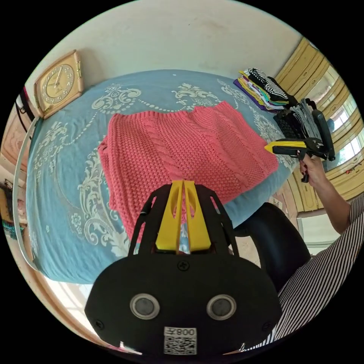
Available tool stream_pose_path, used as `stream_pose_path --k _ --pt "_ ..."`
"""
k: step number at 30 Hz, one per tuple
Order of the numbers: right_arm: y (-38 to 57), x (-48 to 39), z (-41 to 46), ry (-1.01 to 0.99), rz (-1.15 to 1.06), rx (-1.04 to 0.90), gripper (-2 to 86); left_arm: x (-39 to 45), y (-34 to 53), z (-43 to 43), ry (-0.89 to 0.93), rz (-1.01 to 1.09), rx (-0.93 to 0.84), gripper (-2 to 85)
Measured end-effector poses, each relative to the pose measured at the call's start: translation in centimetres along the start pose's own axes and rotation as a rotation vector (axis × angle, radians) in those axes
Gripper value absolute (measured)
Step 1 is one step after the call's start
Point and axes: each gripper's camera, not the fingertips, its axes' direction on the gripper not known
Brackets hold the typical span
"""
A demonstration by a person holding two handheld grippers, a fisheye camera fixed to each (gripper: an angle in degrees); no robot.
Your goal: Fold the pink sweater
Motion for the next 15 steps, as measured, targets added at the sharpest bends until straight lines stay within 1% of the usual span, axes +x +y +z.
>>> stream_pose_path --k 1,3,4,5,8,10,13,15 --pt "1.0 -0.6 1.7 0.034 0.0 -0.041 0.2 -0.2 0.5 0.7 0.003 -0.005 -0.021 0.4" --pt "1.7 -1.5 5.1 0.066 -0.011 -0.142 0.2 -1.6 1.7 1.8 0.103 -0.065 0.015 0.4" --pt "2.0 -2.2 5.5 0.078 -0.007 -0.073 0.2 -1.9 1.7 1.9 0.119 -0.081 0.003 0.5" --pt "1.9 -2.4 5.8 0.083 -0.008 -0.061 0.2 -2.5 1.6 2.0 0.155 -0.116 -0.027 0.6" --pt "0.8 -2.7 6.6 0.032 0.03 -0.131 0.3 -4.0 3.5 0.5 0.196 -0.201 0.055 1.3" --pt "0.3 -3.7 5.9 0.019 0.033 -0.098 0.4 -5.3 5.7 -0.7 0.194 -0.267 0.122 2.2" --pt "-0.8 -6.2 4.9 -0.044 -0.009 -0.008 0.7 -8.4 10.1 -1.0 0.197 -0.464 0.17 7.2" --pt "-2.2 -8.3 5.0 -0.11 -0.054 0.026 1.2 -11.0 13.3 0.8 0.305 -0.633 0.167 11.5"
